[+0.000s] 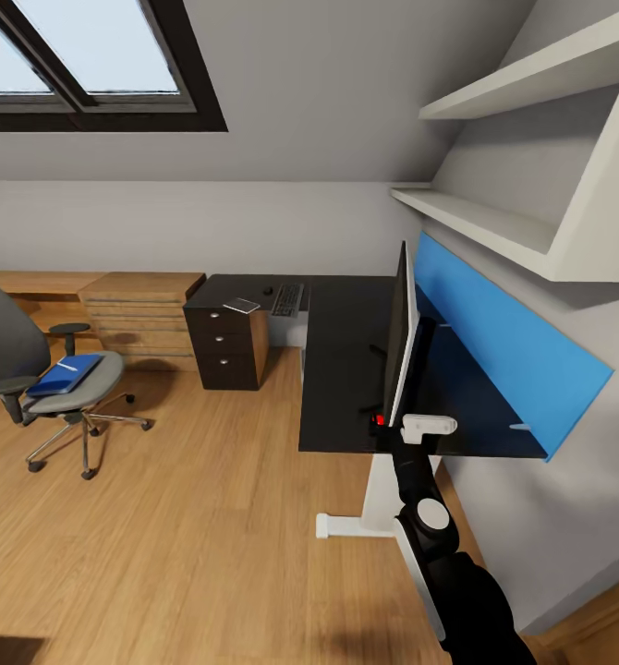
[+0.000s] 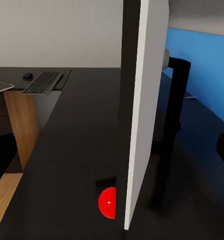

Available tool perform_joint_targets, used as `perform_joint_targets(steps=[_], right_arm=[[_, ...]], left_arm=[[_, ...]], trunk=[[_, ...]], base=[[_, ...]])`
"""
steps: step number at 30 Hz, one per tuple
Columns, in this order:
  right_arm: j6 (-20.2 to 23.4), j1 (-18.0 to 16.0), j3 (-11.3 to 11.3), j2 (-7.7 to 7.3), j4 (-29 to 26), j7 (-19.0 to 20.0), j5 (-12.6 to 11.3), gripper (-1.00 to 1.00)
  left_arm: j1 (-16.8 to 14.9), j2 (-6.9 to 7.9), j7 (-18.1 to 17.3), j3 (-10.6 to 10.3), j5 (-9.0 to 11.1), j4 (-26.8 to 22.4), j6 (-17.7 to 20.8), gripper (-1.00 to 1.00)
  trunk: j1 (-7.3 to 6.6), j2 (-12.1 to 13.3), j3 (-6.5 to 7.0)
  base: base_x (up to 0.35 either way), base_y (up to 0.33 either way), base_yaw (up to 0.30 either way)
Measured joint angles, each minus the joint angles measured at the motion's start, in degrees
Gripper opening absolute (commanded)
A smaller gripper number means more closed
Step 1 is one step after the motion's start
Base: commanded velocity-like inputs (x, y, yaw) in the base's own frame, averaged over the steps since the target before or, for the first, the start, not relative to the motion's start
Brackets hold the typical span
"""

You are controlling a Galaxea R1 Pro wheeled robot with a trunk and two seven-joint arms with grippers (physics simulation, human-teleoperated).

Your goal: In the bedroom, organize the workspace by keeping the computer under the desk, ensuring the monitor is on the desk, placing the keyboard on the desk next to the monitor, placing the mouse on the desk next to the keyboard, moving the folder from the swivel chair onto the desk next to the mouse, stacking the notebook on top of the folder with the pen on top of the notebook, and positioning the swivel chair next to the desk.

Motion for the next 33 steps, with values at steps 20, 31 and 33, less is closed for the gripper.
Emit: perform_joint_targets(steps=[20, 31, 33], right_arm=[[-0.03, 0.00, -0.14, -0.23, 0.08, -0.09, 0.21, 1.00], [-0.05, 0.00, -0.17, -0.26, 0.26, -0.09, 0.16, 1.00], [-0.05, 0.00, -0.17, -0.26, 0.25, -0.09, 0.16, 1.00]], left_arm=[[0.00, 0.00, 0.12, 0.00, 0.10, 0.00, -0.18, 1.00], [0.00, 0.08, 0.10, 0.00, 0.10, -0.01, -0.17, 1.00], [0.00, 0.11, 0.08, 0.00, 0.10, -0.01, -0.19, 1.00]], trunk=[[-3.08, 5.61, 2.52], [-4.40, 8.04, 3.61], [-4.40, 8.04, 3.61]], base=[[0.000, 0.000, 0.000], [0.000, 0.000, 0.000], [0.000, 0.000, 0.000]])
